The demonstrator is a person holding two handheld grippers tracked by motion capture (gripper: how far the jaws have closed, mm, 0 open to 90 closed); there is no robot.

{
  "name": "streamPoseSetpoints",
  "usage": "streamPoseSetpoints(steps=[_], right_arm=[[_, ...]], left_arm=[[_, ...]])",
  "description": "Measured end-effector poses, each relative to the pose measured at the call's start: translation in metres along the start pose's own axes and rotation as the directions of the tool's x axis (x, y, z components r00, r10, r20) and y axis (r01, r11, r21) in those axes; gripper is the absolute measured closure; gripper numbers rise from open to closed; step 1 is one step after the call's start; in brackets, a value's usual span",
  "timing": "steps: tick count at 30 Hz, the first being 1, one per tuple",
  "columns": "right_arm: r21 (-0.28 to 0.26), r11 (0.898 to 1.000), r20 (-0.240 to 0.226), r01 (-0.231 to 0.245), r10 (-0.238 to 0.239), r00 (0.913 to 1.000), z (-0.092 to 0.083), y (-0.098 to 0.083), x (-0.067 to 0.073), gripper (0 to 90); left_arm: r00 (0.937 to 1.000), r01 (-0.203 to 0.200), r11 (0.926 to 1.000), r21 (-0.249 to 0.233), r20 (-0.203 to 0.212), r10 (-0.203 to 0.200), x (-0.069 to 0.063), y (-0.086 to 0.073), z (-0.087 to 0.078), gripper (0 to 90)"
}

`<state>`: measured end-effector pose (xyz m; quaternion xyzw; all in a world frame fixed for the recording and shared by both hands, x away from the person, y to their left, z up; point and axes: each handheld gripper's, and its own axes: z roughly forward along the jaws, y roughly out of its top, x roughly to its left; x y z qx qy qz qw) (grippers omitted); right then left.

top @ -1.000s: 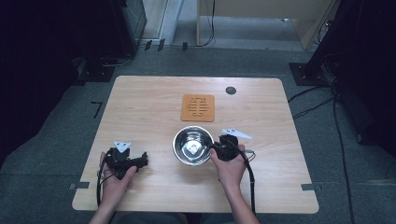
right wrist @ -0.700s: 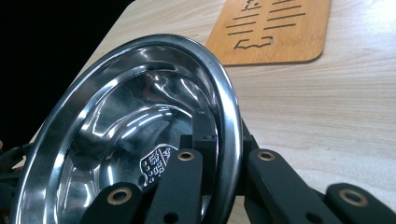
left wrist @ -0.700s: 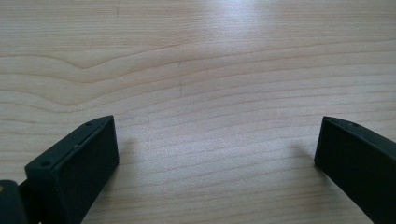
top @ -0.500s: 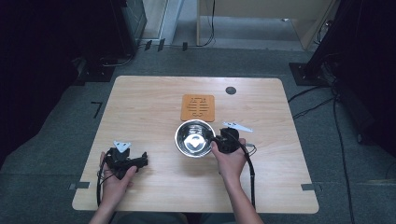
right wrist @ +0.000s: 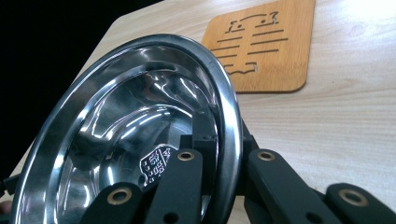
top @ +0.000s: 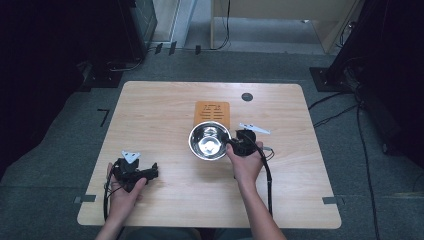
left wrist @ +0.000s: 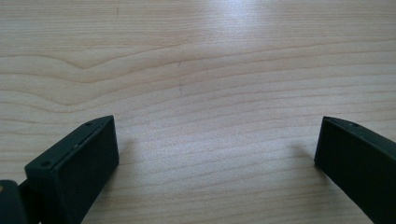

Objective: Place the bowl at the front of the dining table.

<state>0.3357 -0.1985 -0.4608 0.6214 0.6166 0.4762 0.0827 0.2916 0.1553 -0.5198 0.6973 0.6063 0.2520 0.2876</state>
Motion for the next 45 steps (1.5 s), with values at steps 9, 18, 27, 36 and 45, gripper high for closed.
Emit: streamPoseSetpoints(steps=[9,18,27,36,45], right_arm=[[-0.004,1.0,0.019,-0.008,0.008,0.9998,0.007,0.011,0.0,87.5],[-0.004,1.0,0.046,-0.014,0.014,0.9988,0.015,0.019,-0.002,87.5],[0.001,1.0,0.083,-0.018,0.018,0.9964,0.025,0.027,-0.005,87.5],[0.002,1.0,0.11,-0.028,0.027,0.9935,0.032,0.031,-0.01,87.5],[0.002,0.999,0.15,-0.046,0.046,0.9876,0.045,0.034,-0.017,87.5]], left_arm=[[1.0,0.0,1.0,0.0,0.0,0.0,0.0,0.0,0.0,0.0],[1.0,0.001,1.0,0.0,0.001,-0.001,0.0,0.0,0.0,0.0],[1.0,0.0,1.0,-0.001,0.0,0.0,0.0,0.0,0.0,0.0],[1.0,-0.001,1.0,-0.001,0.0,0.001,0.0,0.0,0.0,0.0],[1.0,-0.001,1.0,0.0,-0.001,0.001,0.0,0.0,0.0,0.0]])
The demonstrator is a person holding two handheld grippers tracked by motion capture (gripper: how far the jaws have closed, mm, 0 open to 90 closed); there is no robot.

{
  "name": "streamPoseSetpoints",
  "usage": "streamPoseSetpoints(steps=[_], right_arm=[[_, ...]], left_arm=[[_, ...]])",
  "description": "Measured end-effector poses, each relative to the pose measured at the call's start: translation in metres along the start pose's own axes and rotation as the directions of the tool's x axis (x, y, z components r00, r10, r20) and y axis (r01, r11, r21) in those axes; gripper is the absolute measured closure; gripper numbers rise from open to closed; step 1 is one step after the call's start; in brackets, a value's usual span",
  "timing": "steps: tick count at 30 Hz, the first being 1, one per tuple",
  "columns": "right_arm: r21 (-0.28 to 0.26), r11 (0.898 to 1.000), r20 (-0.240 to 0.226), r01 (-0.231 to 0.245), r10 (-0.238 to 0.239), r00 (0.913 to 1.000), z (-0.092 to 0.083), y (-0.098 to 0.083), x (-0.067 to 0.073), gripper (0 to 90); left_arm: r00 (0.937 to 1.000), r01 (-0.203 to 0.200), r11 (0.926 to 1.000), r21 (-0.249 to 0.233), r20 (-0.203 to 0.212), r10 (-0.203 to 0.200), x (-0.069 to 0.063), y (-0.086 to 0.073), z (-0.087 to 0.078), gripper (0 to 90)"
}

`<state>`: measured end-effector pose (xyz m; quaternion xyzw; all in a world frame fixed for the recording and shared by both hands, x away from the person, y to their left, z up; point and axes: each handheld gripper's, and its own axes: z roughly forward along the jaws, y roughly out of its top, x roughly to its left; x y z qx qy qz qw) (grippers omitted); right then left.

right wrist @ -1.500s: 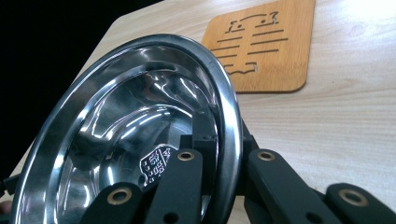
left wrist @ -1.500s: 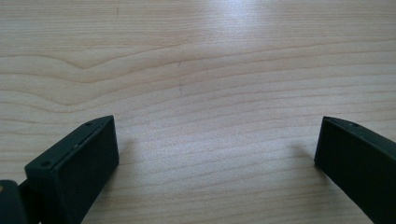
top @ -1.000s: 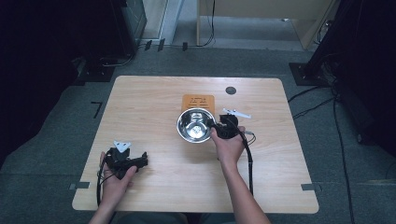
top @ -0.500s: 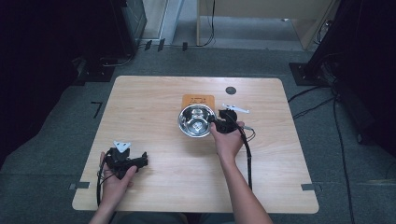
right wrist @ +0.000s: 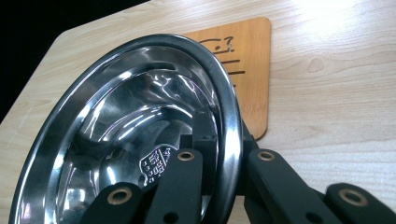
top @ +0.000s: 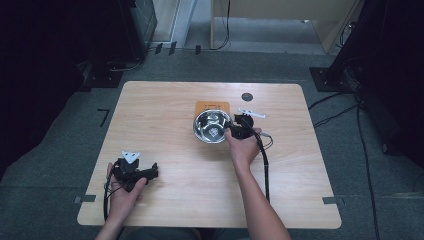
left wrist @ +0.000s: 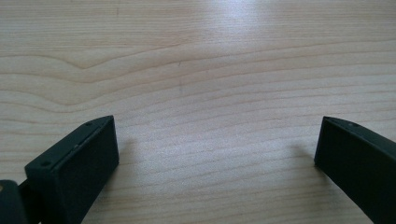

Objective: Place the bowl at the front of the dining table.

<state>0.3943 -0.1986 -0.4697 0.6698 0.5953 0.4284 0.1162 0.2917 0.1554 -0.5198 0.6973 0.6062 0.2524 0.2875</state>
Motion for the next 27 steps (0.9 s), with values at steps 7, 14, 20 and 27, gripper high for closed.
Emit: streamPoseSetpoints(steps=[7,14,20,27], right_arm=[[-0.006,1.0,0.02,-0.021,0.021,0.9996,0.011,0.003,-0.004,87.5],[-0.018,0.999,0.049,-0.047,0.048,0.9977,0.022,0.01,-0.008,87.5],[-0.02,0.997,0.063,-0.073,0.074,0.9952,0.029,0.016,-0.012,87.5],[-0.034,0.995,0.075,-0.09,0.092,0.9929,0.039,0.024,-0.012,87.5]], left_arm=[[1.0,0.0,1.0,0.0,0.0,0.0,0.0,0.0,0.0,0.0],[1.0,0.0,1.0,0.0,0.001,0.0,0.0,0.0,0.0,0.0],[1.0,-0.001,1.0,0.0,0.0,0.001,0.0,0.0,0.0,0.0],[1.0,0.001,1.0,0.0,0.0,-0.001,0.0,0.0,0.0,0.0]])
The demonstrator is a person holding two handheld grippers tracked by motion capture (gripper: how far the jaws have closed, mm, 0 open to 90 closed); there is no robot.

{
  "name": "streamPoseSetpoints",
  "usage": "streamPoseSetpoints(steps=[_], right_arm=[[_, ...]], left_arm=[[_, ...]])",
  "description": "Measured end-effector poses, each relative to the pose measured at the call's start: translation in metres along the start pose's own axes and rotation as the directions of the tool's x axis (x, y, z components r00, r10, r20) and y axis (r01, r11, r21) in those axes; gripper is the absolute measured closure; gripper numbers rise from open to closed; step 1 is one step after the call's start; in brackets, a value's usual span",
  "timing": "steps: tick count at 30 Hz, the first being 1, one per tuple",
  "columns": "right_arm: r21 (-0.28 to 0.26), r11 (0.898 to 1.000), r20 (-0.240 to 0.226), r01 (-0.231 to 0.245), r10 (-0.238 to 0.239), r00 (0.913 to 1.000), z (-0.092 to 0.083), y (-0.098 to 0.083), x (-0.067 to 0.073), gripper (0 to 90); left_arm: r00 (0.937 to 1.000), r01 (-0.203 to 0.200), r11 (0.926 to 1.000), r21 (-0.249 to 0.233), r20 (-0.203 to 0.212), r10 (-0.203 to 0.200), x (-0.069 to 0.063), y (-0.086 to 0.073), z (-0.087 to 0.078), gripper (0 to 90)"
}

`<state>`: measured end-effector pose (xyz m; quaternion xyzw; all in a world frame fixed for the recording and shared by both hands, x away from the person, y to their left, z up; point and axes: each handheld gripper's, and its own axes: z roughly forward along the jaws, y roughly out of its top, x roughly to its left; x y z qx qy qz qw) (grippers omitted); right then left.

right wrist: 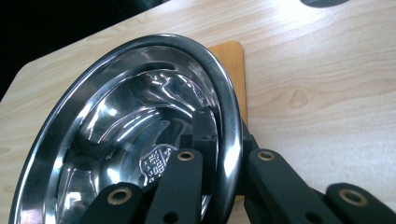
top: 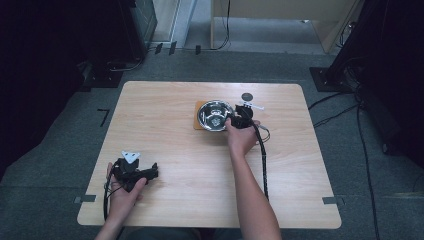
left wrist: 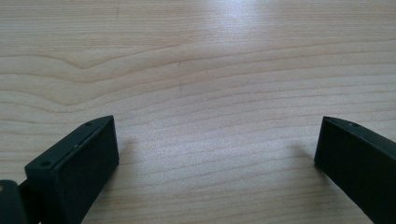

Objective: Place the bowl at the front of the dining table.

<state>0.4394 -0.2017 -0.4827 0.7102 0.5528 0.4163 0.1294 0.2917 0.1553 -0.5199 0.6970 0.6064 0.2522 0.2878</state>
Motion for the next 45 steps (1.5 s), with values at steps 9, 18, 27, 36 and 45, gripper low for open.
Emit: streamPoseSetpoints(steps=[9,18,27,36,45], right_arm=[[-0.019,1.0,0.033,0.001,0.0,0.9995,0.017,0.006,0.002,87.5],[-0.013,1.0,0.06,-0.013,0.014,0.9981,0.037,0.007,0.008,87.4],[-0.016,0.999,0.071,-0.028,0.029,0.997,0.046,0.008,0.01,87.3],[-0.011,0.998,0.055,-0.061,0.062,0.9966,0.048,0.009,0.007,86.8],[-0.033,0.997,0.004,-0.065,0.065,0.9979,0.048,0.009,0.005,65.0]], left_arm=[[1.0,0.002,1.0,-0.001,0.001,-0.002,0.0,0.0,0.0,0.0],[1.0,0.001,1.0,-0.001,0.0,-0.001,0.0,0.0,0.0,0.0],[1.0,0.001,1.0,-0.001,0.0,-0.001,0.0,0.0,0.0,0.0],[1.0,0.001,1.0,-0.001,0.0,-0.001,0.0,0.0,0.0,0.0],[1.0,0.0,1.0,0.0,0.0,0.0,0.0,0.0,0.0,0.0]])
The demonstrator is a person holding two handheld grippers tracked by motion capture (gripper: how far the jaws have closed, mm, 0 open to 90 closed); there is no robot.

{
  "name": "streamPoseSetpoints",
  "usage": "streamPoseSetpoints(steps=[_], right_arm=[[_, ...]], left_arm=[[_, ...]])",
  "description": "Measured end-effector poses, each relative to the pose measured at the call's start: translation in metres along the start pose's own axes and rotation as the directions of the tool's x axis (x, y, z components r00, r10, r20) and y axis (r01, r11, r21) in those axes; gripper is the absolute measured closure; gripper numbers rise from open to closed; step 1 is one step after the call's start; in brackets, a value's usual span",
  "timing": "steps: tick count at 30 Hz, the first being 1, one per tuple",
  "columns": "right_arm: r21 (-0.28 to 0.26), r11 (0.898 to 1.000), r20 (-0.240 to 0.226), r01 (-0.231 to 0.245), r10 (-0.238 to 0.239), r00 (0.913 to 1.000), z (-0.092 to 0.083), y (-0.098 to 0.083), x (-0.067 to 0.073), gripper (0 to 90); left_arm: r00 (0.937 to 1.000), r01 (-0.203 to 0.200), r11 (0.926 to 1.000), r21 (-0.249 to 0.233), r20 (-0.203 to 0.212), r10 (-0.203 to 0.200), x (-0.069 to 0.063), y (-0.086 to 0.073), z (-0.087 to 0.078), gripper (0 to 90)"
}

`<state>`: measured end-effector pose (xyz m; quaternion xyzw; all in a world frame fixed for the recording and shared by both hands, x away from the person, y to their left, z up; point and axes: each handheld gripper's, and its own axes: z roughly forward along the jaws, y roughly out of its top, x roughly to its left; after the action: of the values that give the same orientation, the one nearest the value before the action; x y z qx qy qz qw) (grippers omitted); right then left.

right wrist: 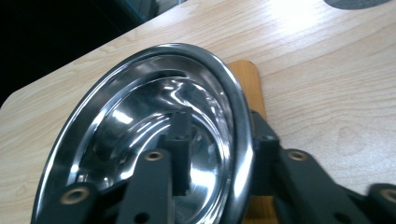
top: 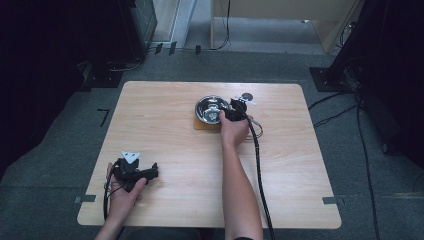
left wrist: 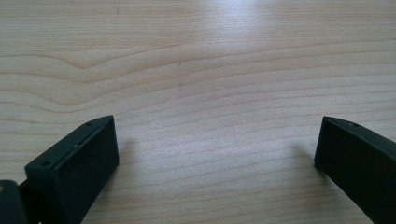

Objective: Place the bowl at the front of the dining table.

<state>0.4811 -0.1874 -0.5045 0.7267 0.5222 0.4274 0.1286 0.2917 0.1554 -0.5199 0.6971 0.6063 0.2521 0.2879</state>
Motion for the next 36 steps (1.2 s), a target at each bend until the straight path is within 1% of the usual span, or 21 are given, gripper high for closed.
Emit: streamPoseSetpoints(steps=[1,2,4,5,6,7,8,10,13,18,20,22,24,25,27,28,29,30,31,33,36], right_arm=[[-0.016,0.999,0.0,0.029,-0.029,0.9996,-0.001,-0.001,0.001,58.3],[-0.027,0.998,-0.002,0.049,-0.049,0.9988,-0.002,0.0,0.001,57.1],[-0.049,0.997,-0.016,0.063,-0.064,0.9978,-0.005,0.001,0.001,54.1],[-0.049,0.997,-0.016,0.063,-0.064,0.9978,-0.005,0.001,0.001,54.1],[-0.069,0.993,-0.008,0.092,-0.092,0.9957,-0.008,0.002,0.002,50.4],[-0.069,0.993,-0.008,0.092,-0.092,0.9957,-0.008,0.002,0.002,50.4],[-0.087,0.989,0.01,0.118,-0.118,0.993,-0.012,0.004,0.003,49.3],[-0.092,0.989,0.01,0.12,-0.119,0.9928,-0.014,0.005,0.003,49.4],[-0.125,0.984,-0.021,0.125,-0.129,0.9915,-0.022,0.009,0.003,49.3],[-0.121,0.973,-0.004,0.195,-0.197,0.9804,-0.03,0.008,0.006,39.6],[-0.127,0.971,-0.005,0.203,-0.205,0.9787,-0.031,0.008,0.007,39.5],[-0.145,0.964,-0.002,0.221,-0.223,0.9748,-0.038,0.007,0.009,38.1],[-0.149,0.964,0.0,0.218,-0.221,0.9753,-0.04,0.007,0.009,36.1],[-0.152,0.968,-0.011,0.198,-0.202,0.9792,-0.045,0.008,0.009,31.3],[-0.154,0.972,-0.018,0.177,-0.182,0.9832,-0.05,0.008,0.007,28.7],[-0.154,0.972,-0.018,0.177,-0.182,0.9832,-0.05,0.008,0.007,28.7],[-0.154,0.974,-0.026,0.164,-0.17,0.9851,-0.055,0.008,0.005,25.0],[-0.154,0.974,-0.026,0.164,-0.17,0.9851,-0.055,0.008,0.005,25.0],[-0.116,0.972,-0.04,0.205,-0.211,0.9766,-0.061,0.006,0.004,21.1],[-0.12,0.971,-0.046,0.209,-0.215,0.9754,-0.066,0.003,0.003,20.4],[-0.126,0.96,-0.05,0.248,-0.256,0.9653,-0.075,-0.003,0.003,17.1]], left_arm=[[1.0,0.0,1.0,0.0,0.0,0.0,0.0,0.0,0.0,0.0],[1.0,0.001,1.0,0.0,0.0,-0.001,0.0,0.0,0.0,0.0],[1.0,0.0,1.0,0.0,0.0,0.0,0.0,0.0,0.0,0.0],[1.0,0.0,1.0,0.0,0.0,0.0,0.0,0.0,0.0,0.0],[1.0,0.0,1.0,0.0,0.0,0.0,0.0,0.0,0.0,0.0],[1.0,0.0,1.0,0.0,0.0,0.0,0.0,0.0,0.0,0.0],[1.0,0.0,1.0,0.0,0.0,0.0,0.0,0.0,0.0,0.0],[1.0,0.001,1.0,-0.001,0.0,-0.001,0.0,0.0,0.0,0.0],[1.0,0.002,1.0,-0.001,0.0,-0.002,0.0,0.0,0.0,0.0],[1.0,0.0,1.0,0.0,0.0,0.0,0.0,0.0,0.0,0.0],[1.0,0.001,1.0,0.0,0.0,-0.001,0.0,0.0,0.0,0.0],[1.0,0.0,1.0,0.0,0.0,0.0,0.0,0.0,0.0,0.0],[1.0,0.001,1.0,0.0,0.0,-0.001,0.0,0.0,0.0,0.0],[1.0,0.0,1.0,0.0,0.0,0.0,0.0,0.0,0.0,0.0],[1.0,0.0,1.0,0.0,0.0,0.0,0.0,0.0,0.0,0.0],[1.0,0.0,1.0,0.0,0.0,0.0,0.0,0.0,0.0,0.0],[1.0,0.0,1.0,0.0,0.0,0.0,0.0,0.0,0.0,0.0],[1.0,0.0,1.0,0.0,0.0,0.0,0.0,0.0,0.0,0.0],[1.0,0.001,1.0,0.0,0.0,-0.001,0.0,0.0,0.0,0.0],[1.0,0.0,1.0,0.0,0.0,0.0,0.0,0.0,0.0,0.0],[1.0,0.001,1.0,0.0,0.0,-0.001,0.0,0.0,0.0,0.0]])
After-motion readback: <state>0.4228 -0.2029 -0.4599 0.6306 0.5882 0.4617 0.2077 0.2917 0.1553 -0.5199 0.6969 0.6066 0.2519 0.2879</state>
